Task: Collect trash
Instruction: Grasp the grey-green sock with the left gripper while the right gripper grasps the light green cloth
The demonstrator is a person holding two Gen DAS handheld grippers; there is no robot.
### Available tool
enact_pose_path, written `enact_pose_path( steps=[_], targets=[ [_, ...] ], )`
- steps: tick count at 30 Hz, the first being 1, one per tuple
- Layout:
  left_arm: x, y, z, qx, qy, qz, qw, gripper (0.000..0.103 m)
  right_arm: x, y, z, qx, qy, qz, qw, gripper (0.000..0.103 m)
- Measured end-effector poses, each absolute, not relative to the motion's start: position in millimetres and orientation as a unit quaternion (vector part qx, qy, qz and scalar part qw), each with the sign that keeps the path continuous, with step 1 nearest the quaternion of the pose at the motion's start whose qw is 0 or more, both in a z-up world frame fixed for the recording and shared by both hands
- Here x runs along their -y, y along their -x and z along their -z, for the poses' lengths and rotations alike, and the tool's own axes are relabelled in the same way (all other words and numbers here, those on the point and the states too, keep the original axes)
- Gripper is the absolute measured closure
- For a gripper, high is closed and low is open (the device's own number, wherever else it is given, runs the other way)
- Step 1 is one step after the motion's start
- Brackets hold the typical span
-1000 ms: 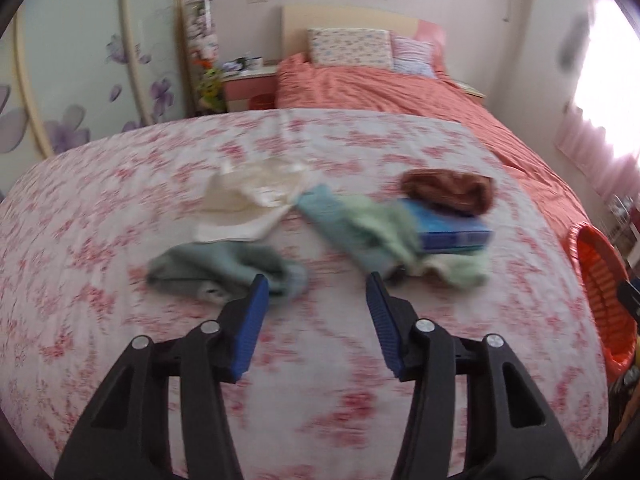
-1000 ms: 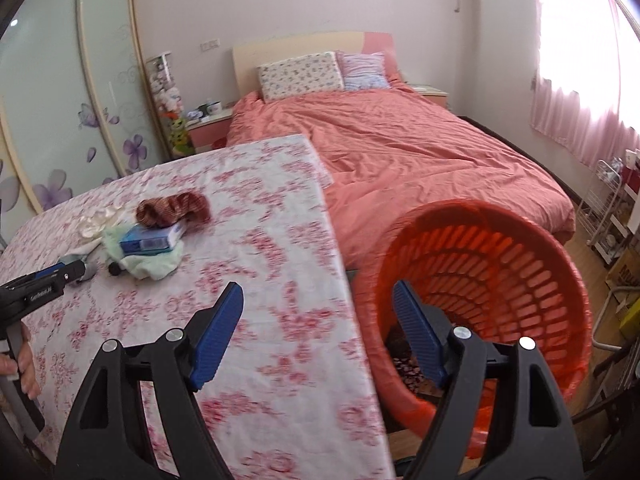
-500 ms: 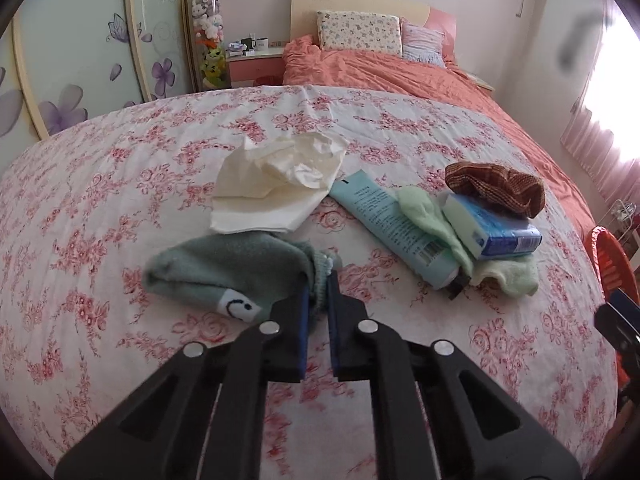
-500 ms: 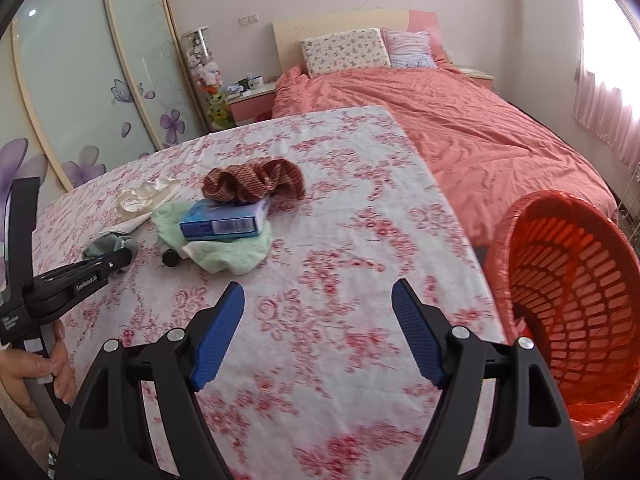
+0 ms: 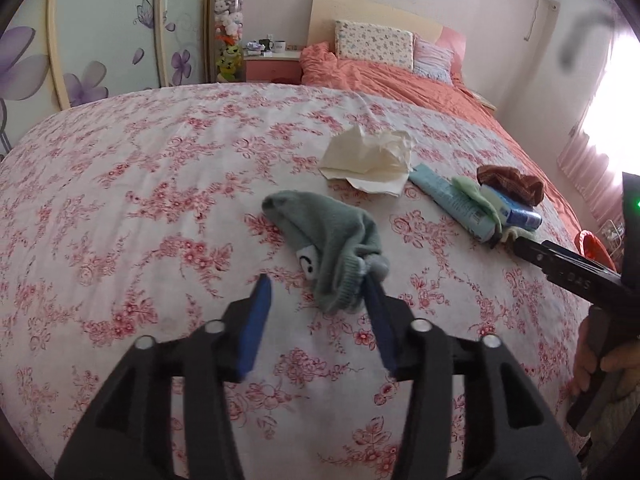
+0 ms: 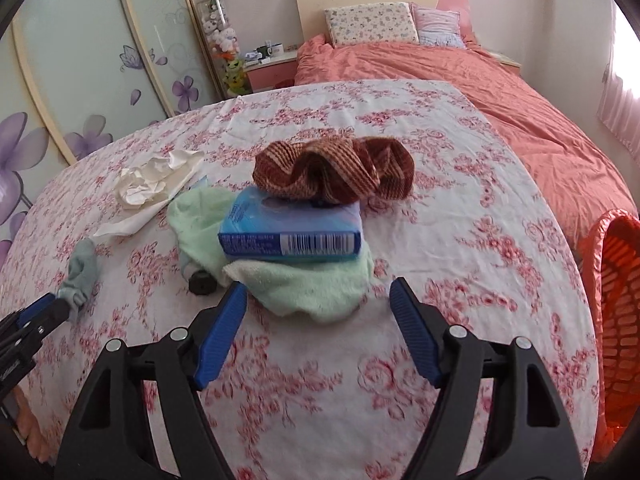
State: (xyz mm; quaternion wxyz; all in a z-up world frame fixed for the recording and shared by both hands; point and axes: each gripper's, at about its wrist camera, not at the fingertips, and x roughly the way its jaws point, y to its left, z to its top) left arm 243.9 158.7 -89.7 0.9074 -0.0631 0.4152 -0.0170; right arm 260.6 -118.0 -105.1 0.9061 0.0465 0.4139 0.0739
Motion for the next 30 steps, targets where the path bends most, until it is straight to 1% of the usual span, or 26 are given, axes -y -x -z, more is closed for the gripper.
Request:
enact_pose_path(
  steps=[1,2,3,4,5,6,7,9,16,17,19,20,21,24,29,30],
  targets=[
    [-159,-244,88,-0.414,0.064,0.018,0.908,0.048,116,-262,105,-0.414,-0.046,-0.076,0.906,0.033],
    [-160,-245,87,-0.413,0.066,0.018,0.908,0.044,114,-263,105,-0.414,-0.04,-0.073,0.906,0.041],
    [-160,-245,86,-0.411,0.068,0.019,0.909,0.042,112,-264,104,-0.414,-0.036,-0.073,0.907,0.055],
    [-159,-246,85,-0.41,0.07,0.019,0.909,0.039,111,-264,103,-0.412,-0.031,-0.07,0.908,0.059],
    [-157,-247,85,-0.409,0.072,0.018,0.909,0.036,112,-262,103,-0.412,-0.031,-0.076,0.907,0.074],
    [-155,-249,84,-0.409,0.073,0.017,0.909,0.035,113,-260,103,-0.412,-0.033,-0.079,0.907,0.083],
    [-154,-251,85,-0.41,0.073,0.016,0.909,0.033,116,-257,103,-0.413,-0.036,-0.082,0.907,0.086],
    [-152,-257,87,-0.415,0.07,0.007,0.907,0.031,124,-251,103,-0.41,-0.044,-0.082,0.907,0.089],
    [-151,-276,100,-0.435,0.085,-0.003,0.897,0.031,154,-234,101,-0.397,-0.049,-0.03,0.916,0.089],
    [-149,-277,100,-0.435,0.082,-0.003,0.897,0.031,157,-234,102,-0.398,-0.053,-0.036,0.915,0.088],
    [-147,-279,101,-0.435,0.076,-0.005,0.897,0.031,159,-234,103,-0.401,-0.062,-0.05,0.913,0.08],
    [-146,-279,102,-0.436,0.074,-0.006,0.897,0.031,159,-234,103,-0.401,-0.065,-0.053,0.912,0.061],
    [-146,-280,103,-0.437,0.074,-0.006,0.896,0.031,158,-234,103,-0.399,-0.069,-0.059,0.912,0.047],
    [-146,-282,103,-0.436,0.074,-0.007,0.897,0.031,153,-237,102,-0.398,-0.067,-0.073,0.912,0.037],
    [-146,-282,103,-0.434,0.073,-0.006,0.898,0.031,138,-244,103,-0.407,-0.051,-0.079,0.909,0.023],
    [-146,-283,104,-0.434,0.071,-0.006,0.898,0.032,132,-247,105,-0.409,-0.036,-0.071,0.909,0.023]
  ],
)
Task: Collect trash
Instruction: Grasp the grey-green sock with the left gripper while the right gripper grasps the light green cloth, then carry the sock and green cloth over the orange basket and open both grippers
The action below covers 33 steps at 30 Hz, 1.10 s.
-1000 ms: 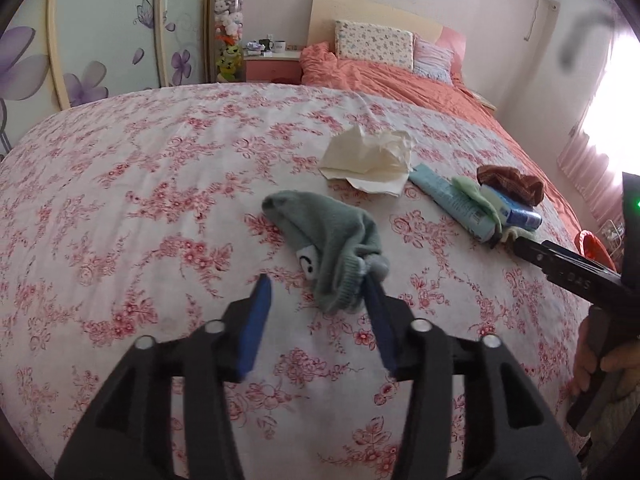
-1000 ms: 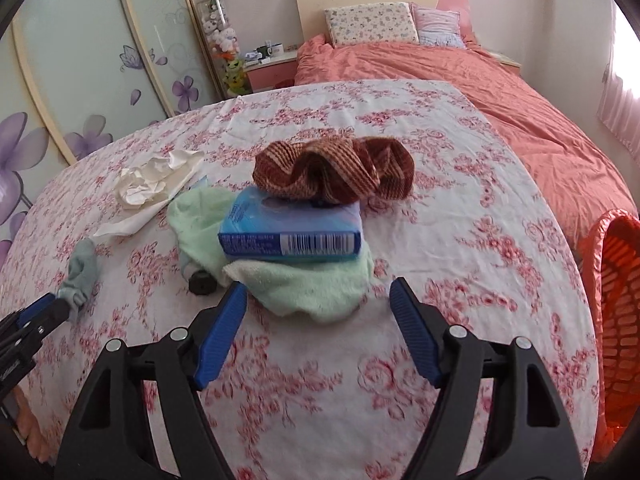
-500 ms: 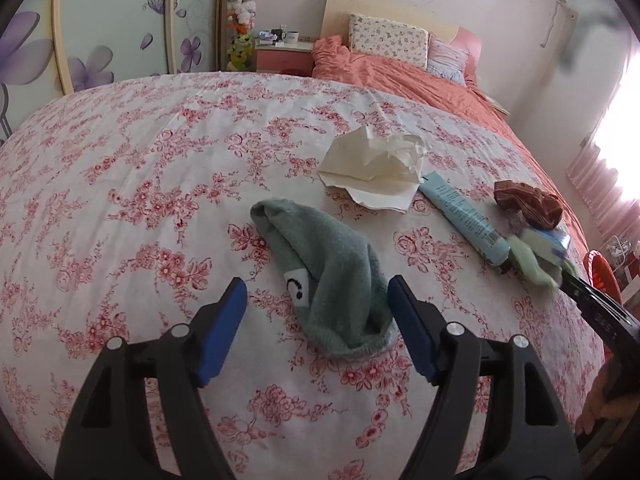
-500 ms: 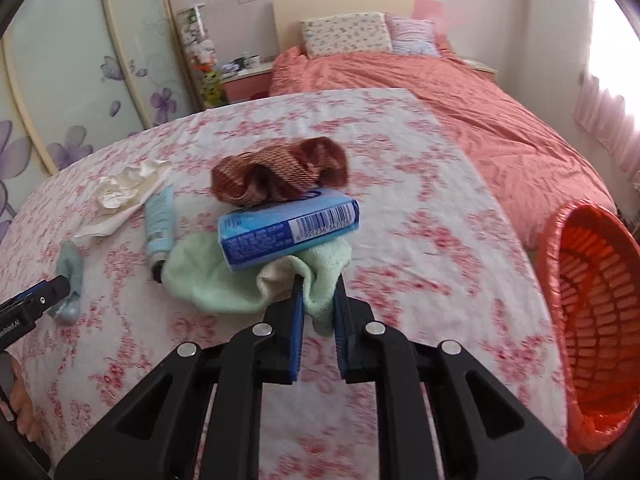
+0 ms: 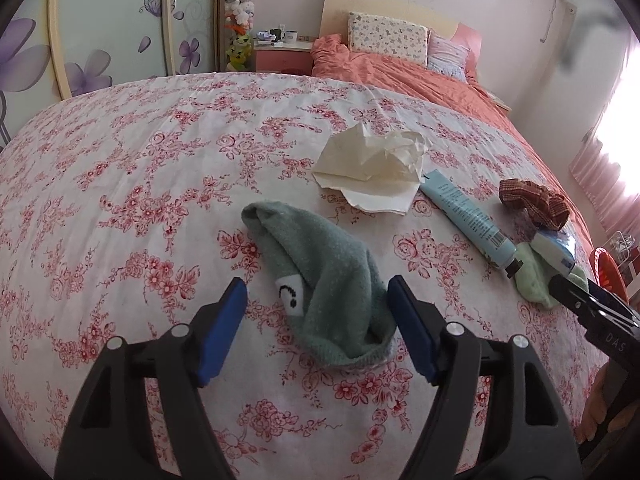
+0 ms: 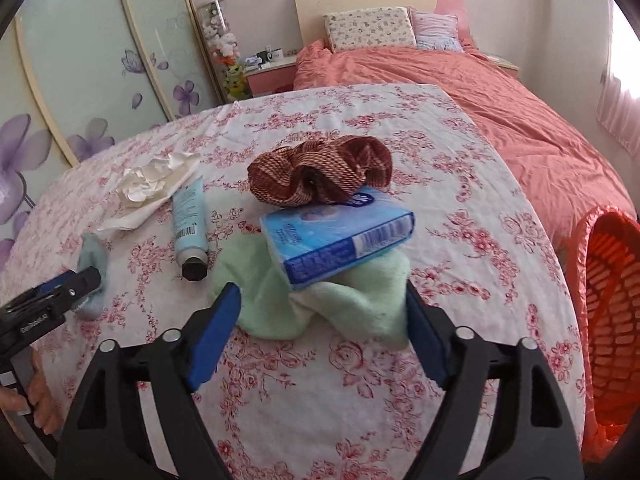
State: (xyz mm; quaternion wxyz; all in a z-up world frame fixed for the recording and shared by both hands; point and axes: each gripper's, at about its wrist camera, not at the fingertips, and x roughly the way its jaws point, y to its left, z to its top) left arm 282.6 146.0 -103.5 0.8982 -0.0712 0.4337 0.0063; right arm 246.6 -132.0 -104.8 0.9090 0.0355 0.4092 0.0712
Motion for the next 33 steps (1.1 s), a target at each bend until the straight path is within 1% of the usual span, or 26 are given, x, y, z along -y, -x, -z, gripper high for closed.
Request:
enact_pose_path(
  steps=[3,7,10,11,12,13,14,15,16,17,20,25,33],
  targets=[
    [-145,-284,104,-0.431,0.07,-0.006,0.9,0.032,124,-252,109,-0.423,-0.011,-0.056,0.905,0.023],
    [-142,-286,104,-0.429,0.067,-0.006,0.901,0.032,126,-251,109,-0.424,-0.008,-0.051,0.904,0.023],
    [-139,-286,104,-0.43,0.069,-0.001,0.9,0.032,127,-251,109,-0.422,-0.008,-0.044,0.905,0.027],
    [-138,-287,104,-0.43,0.069,-0.003,0.9,0.036,128,-251,109,-0.422,-0.009,-0.043,0.906,0.032],
    [-137,-288,104,-0.429,0.067,-0.005,0.901,0.04,129,-251,108,-0.42,-0.008,-0.038,0.907,0.041],
    [-135,-289,104,-0.428,0.061,-0.01,0.902,0.051,130,-250,108,-0.417,-0.007,-0.032,0.908,0.048],
    [-135,-289,104,-0.427,0.059,-0.011,0.902,0.062,133,-250,107,-0.415,-0.01,-0.033,0.909,0.059],
    [-135,-290,103,-0.426,0.058,-0.012,0.903,0.068,136,-248,107,-0.414,-0.015,-0.039,0.909,0.071],
    [-136,-289,102,-0.424,0.059,-0.007,0.904,0.079,139,-247,107,-0.414,-0.022,-0.043,0.909,0.078],
    [-138,-289,101,-0.423,0.062,-0.003,0.904,0.087,142,-247,106,-0.415,-0.029,-0.048,0.908,0.085],
    [-139,-285,95,-0.42,0.062,0.004,0.905,0.091,150,-243,101,-0.411,-0.052,-0.057,0.908,0.088],
    [-136,-276,79,-0.406,0.051,0.01,0.912,0.091,151,-228,76,-0.38,-0.055,-0.068,0.921,0.088],
    [-119,-256,40,-0.372,0.04,0.038,0.926,0.091,154,-205,32,-0.326,-0.058,-0.078,0.94,0.088]
  ],
)
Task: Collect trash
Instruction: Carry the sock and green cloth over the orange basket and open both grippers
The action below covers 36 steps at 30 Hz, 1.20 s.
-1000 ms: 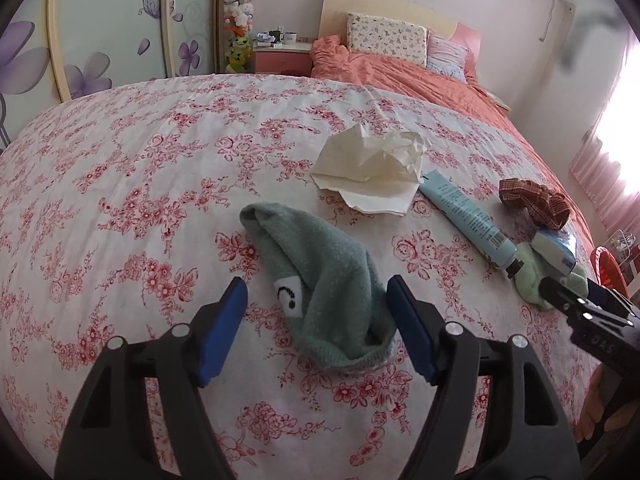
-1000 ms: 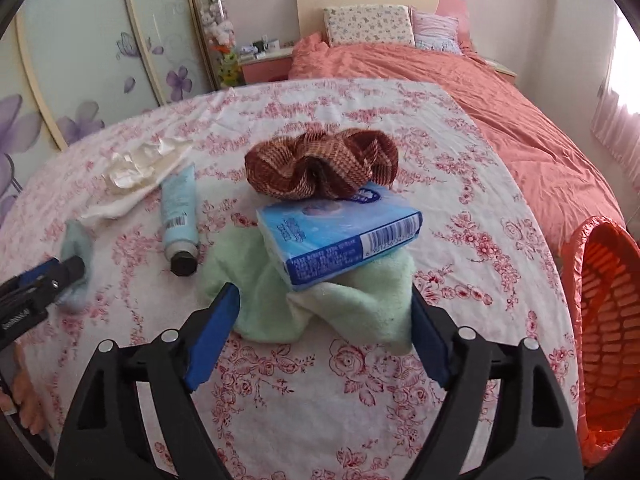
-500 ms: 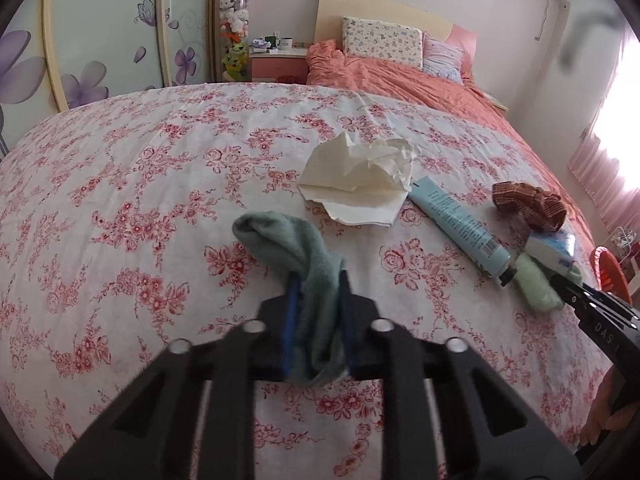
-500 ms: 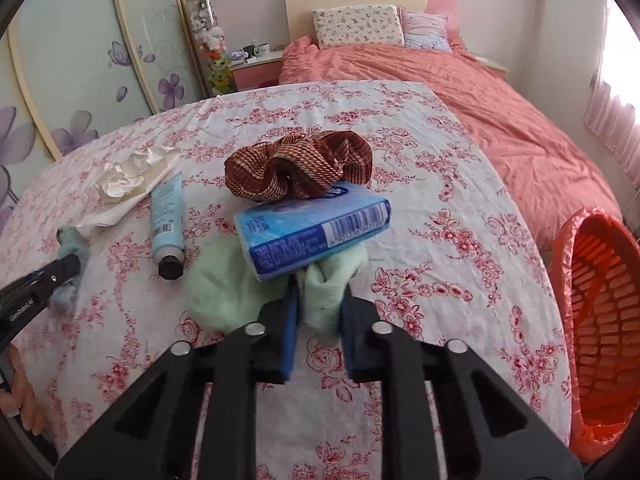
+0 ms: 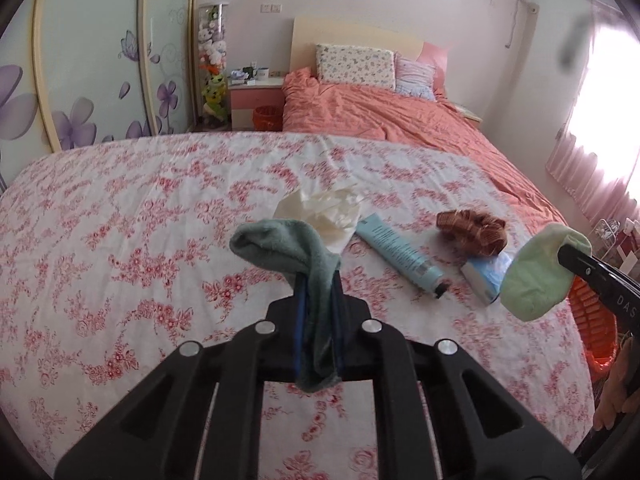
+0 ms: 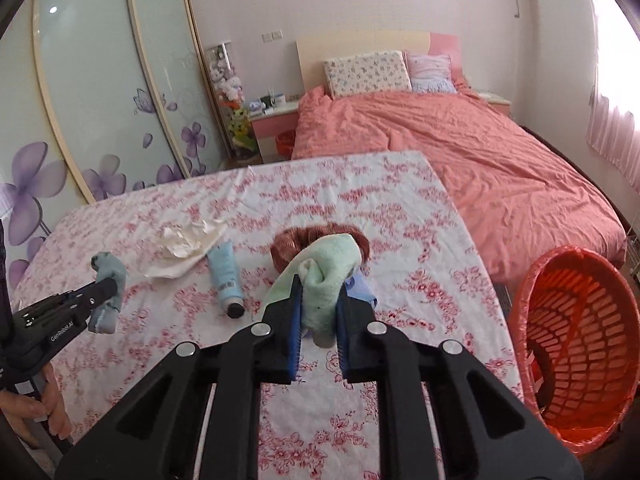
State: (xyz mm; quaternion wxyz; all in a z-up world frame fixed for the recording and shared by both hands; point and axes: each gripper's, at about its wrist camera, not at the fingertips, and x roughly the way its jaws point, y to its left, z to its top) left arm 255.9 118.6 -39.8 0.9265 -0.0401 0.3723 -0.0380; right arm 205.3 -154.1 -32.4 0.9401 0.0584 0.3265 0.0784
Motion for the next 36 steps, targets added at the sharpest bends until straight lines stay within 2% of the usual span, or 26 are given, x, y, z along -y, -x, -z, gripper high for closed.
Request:
enact_pose_path(
  steps=[19,36],
  targets=[
    [-36,-203,-35,-0.305,-0.013,0.113,0.946,0.091,210,-144,-14,-0.238,-0.076,-0.041,0.967,0.088],
    [93,-185,-57,-0.287,-0.03,0.225,0.931,0.091,305,-99,-14,-0.19,-0.11,0.042,0.975,0.088]
  ],
)
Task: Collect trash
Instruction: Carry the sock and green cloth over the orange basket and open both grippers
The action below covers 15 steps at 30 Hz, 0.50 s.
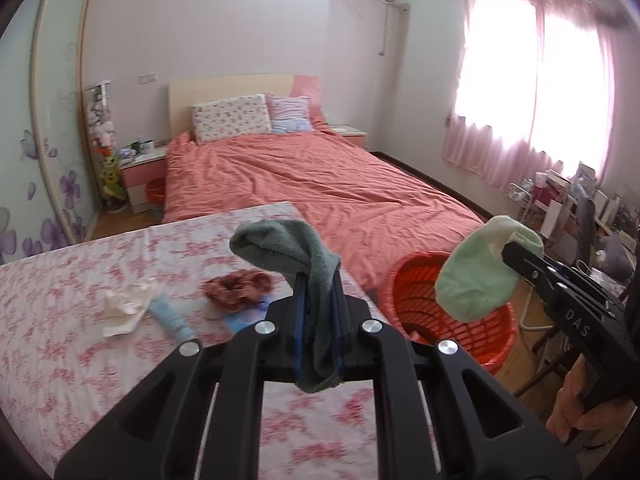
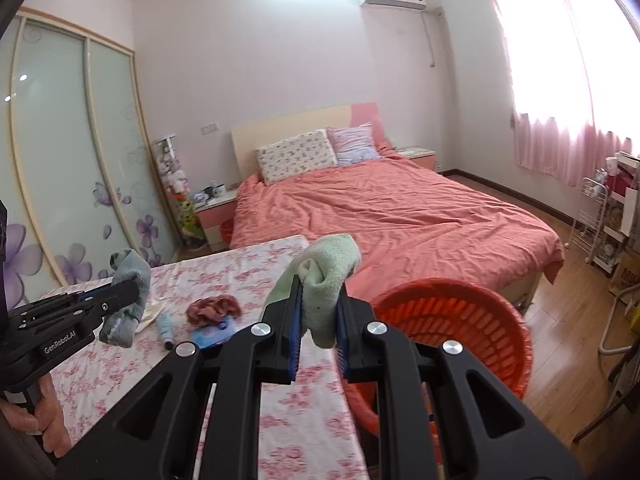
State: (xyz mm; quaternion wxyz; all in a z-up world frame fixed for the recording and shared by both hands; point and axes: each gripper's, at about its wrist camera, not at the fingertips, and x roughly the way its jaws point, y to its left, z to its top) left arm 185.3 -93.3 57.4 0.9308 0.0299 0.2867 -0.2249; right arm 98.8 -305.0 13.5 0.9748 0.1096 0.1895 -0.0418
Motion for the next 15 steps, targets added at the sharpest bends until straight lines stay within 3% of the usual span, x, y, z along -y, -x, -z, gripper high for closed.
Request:
enact_pose_path(
  steps=[15],
  targets=[
    [238,-198,-21,-0.313,-0.049,0.342,0.885,0.09,391,-101,15,-0.189,-0.148,0.123,0.963,0.088]
  ],
)
